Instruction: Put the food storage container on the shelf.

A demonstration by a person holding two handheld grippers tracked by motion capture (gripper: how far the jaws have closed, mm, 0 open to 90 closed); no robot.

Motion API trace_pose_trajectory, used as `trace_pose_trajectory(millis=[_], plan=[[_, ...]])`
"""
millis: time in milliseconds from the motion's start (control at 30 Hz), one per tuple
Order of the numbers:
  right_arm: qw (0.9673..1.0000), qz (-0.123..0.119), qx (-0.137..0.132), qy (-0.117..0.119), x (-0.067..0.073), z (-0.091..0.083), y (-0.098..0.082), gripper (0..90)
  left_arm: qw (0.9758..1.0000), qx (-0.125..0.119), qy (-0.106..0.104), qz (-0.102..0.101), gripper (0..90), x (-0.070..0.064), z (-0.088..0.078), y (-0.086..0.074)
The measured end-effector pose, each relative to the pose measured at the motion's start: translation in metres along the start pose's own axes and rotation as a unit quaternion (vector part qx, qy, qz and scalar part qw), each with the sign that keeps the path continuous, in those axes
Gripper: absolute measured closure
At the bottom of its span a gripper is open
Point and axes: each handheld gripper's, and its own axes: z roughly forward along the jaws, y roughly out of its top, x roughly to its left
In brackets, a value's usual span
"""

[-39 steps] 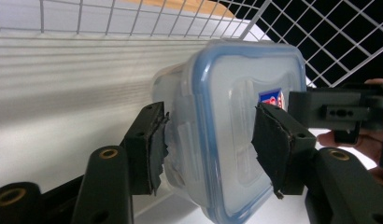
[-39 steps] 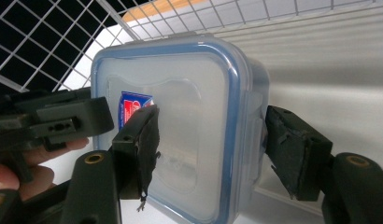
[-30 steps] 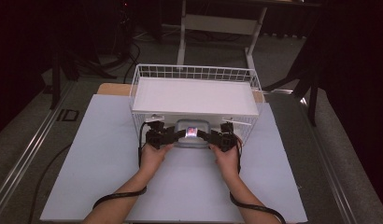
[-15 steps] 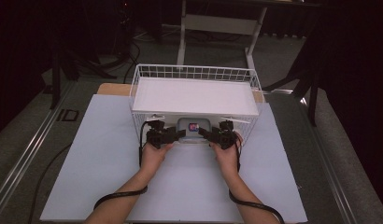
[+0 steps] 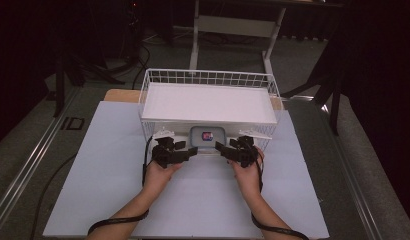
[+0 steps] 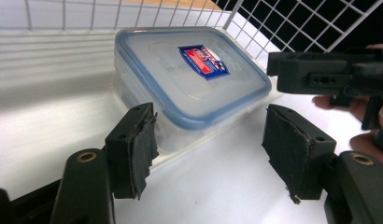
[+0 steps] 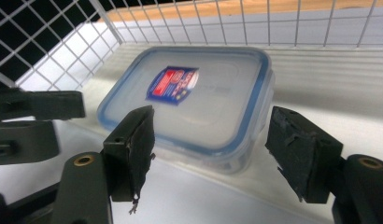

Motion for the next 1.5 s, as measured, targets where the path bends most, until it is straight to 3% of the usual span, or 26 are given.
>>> trace_pose_trajectory(millis=[167, 267, 433, 500, 533, 700, 800, 900, 1000, 1133, 1300, 1500], plan=[[0.9994, -0.035, -0.004, -0.008, 0.013, -0.009, -0.002, 28.9, 0.9998, 0.003, -0.006, 0.017, 35.7, -0.01, -0.01, -0.004], [0.9992, -0.039, -0.008, -0.008, 0.018, -0.013, -0.004, 29.1, 0.9995, -0.003, -0.016, 0.026, 35.7, -0.016, -0.02, -0.005], [0.9993, -0.036, -0.01, 0.006, 0.026, -0.017, -0.011, 34.1, 0.9991, -0.015, -0.001, 0.039, 35.8, -0.023, -0.036, -0.01], [0.9991, -0.041, -0.006, -0.009, 0.03, -0.016, -0.017, 45.1, 0.9991, -0.015, -0.001, 0.039, 35.7, -0.024, -0.04, -0.013], [0.9989, -0.046, -0.005, -0.009, 0.031, -0.015, -0.019, 46.0, 0.999, -0.016, -0.001, 0.042, 35.7, -0.025, -0.042, -0.015], [0.9976, -0.063, 0.026, 0.002, 0.033, -0.003, -0.028, 82.5, 0.9983, -0.024, -0.023, 0.048, 28.7, -0.022, -0.046, -0.024], [0.9964, -0.075, 0.04, -0.006, 0.033, 0.006, -0.03, 89.3, 0.9985, -0.03, -0.018, 0.042, 26.8, -0.02, -0.046, -0.028], [0.9961, -0.075, 0.045, -0.01, 0.032, 0.012, -0.03, 89.8, 0.9983, -0.038, -0.015, 0.042, 17.0, -0.018, -0.047, -0.03], [0.996, -0.074, 0.049, -0.006, 0.031, 0.019, -0.028, 90.0, 0.9971, -0.051, 0.009, 0.055, 1.4, -0.017, -0.047, -0.032], [0.9962, -0.07, 0.051, -0.006, 0.031, 0.027, -0.027, 90.0, 0.9966, -0.048, 0.027, 0.061, 0.7, -0.014, -0.047, -0.035], [0.9965, -0.066, 0.052, -0.003, 0.031, 0.035, -0.025, 90.0, 0.9961, -0.041, 0.03, 0.072, 0.7, -0.012, -0.046, -0.038], [0.9963, -0.072, 0.047, -0.002, 0.037, 0.043, -0.02, 90.0, 0.9954, -0.053, 0.034, 0.073, 0.8, -0.013, -0.049, -0.038]])
